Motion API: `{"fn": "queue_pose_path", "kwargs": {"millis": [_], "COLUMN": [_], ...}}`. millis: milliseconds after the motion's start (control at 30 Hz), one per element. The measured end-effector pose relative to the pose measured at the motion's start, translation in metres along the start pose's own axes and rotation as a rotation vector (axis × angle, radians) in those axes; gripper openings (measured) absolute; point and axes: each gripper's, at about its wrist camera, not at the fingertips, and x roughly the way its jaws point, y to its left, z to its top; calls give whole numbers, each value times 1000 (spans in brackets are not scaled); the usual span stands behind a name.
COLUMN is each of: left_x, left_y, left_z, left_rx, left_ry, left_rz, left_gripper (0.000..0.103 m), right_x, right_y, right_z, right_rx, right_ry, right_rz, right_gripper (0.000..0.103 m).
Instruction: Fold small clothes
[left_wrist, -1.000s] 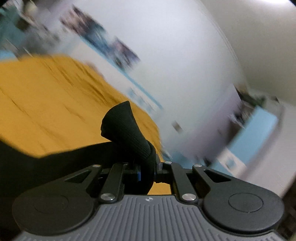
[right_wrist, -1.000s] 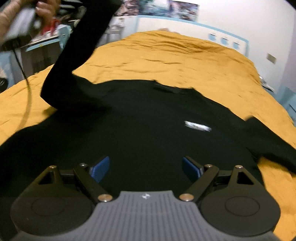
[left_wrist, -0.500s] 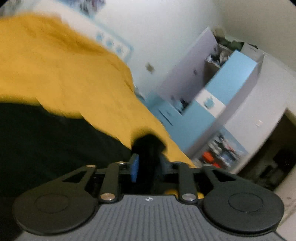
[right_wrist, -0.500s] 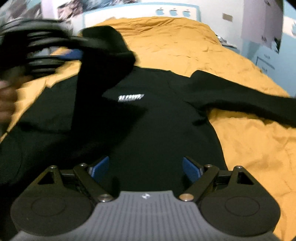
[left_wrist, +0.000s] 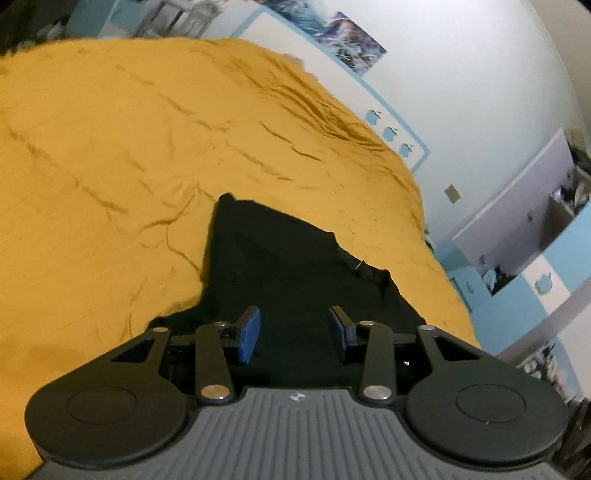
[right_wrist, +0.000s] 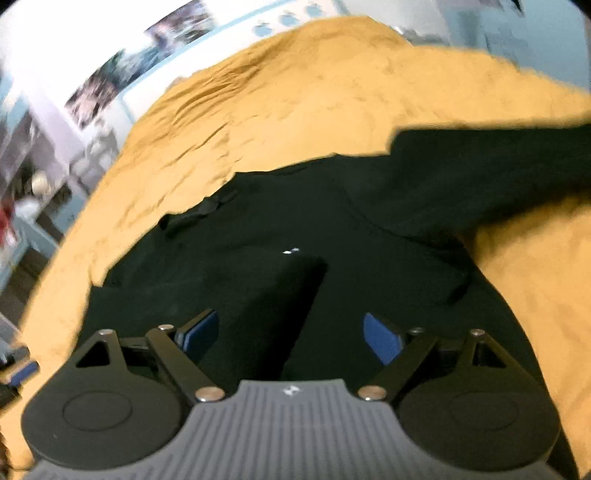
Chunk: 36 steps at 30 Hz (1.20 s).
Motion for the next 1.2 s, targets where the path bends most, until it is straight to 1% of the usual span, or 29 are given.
{"fn": "queue_pose_path", "kwargs": {"millis": [33,100,200,233,267,300,333,367,400,467,500,567,600,633,667,700,733,800,867,933,967,1000,1033,1067,1100,1133,1167,1200], "left_x": [3,12,24,29,31,34,37,40,41,44,46,48,48,48,49,49,49,49,49,49,49,50,51,51,51,52,52,52], "left_y": [-1,1,-8,-9,-10,-13,-15,-13,-13,-12,-11,-10,-10,-10,-9,-9,-7,-5,-5,-4,-4,-5,-6,-7,-7,-6,-5,-4], "left_z": [1,-1,-4,-4,-6,-9,-11,-12,-13,-16,-16,-18,-19,-19,-19,-20,-20,-20,-20,-20,-21,-21,-21,-21,-22,-23,-23,-24], "left_rx": [-13,-20,0,7,10,11,8,1,-4,-10,-12,-13,-12,-12,-15,-19,-27,-45,-48,-48,-51,-52,-50,-49,-48,-49,-51,-55], "left_ry": [-3,0,13,23,33,43,49,59,65,76,80,89,91,93,95,93,92,93,96,101,104,107,112,113,113,114,116,117], "left_rz": [-2,-22,-35,-40,-39,-37,-35,-37,-38,-35,-32,-33,-30,-26,-18,-13,-9,-6,3,10,12,12,14,19,23,24,25,27], "left_gripper": [45,45,45,45,45,45,45,45,45,45,45,45,45,45,45,45,45,45,45,45,45,45,45,45,45,45,45,45], "right_x": [4,13,38,49,62,75,87,96,100,94,84,60,47,38,32,30,28,25,15,4,2,0,4,4,11,20,30,38], "right_y": [22,56,107,121,132,137,139,138,134,121,113,94,80,64,47,32,19,-3,-20,-34,-37,-36,-35,-30,-32,-36,-42,-47], "right_z": [-3,-11,-32,-40,-48,-53,-56,-57,-56,-46,-39,-25,-19,-13,-10,-10,-11,-21,-23,-14,-10,-5,4,6,15,25,35,40], "right_rx": [-108,-279,-557,-644,-724,-776,-799,-796,-779,-711,-672,-588,-528,-463,-412,-366,-327,-289,-244,-173,-160,-171,-211,-240,-251,-246,-216,-176], "right_ry": [-19,-66,-144,-161,-159,-131,-98,-81,-65,-63,-89,-157,-177,-167,-133,-88,-54,-14,-17,-48,-67,-93,-114,-126,-141,-135,-105,-73], "right_rz": [-41,-105,-255,-285,-315,-353,-383,-419,-422,-376,-375,-391,-410,-421,-417,-419,-426,-470,-477,-433,-413,-379,-330,-294,-249,-203,-172,-160], "right_gripper": [82,82,81,79,76,63,38,25,9,7,6,6,6,9,13,27,38,36,36,37,39,44,52,56,58,58,58,59]}}
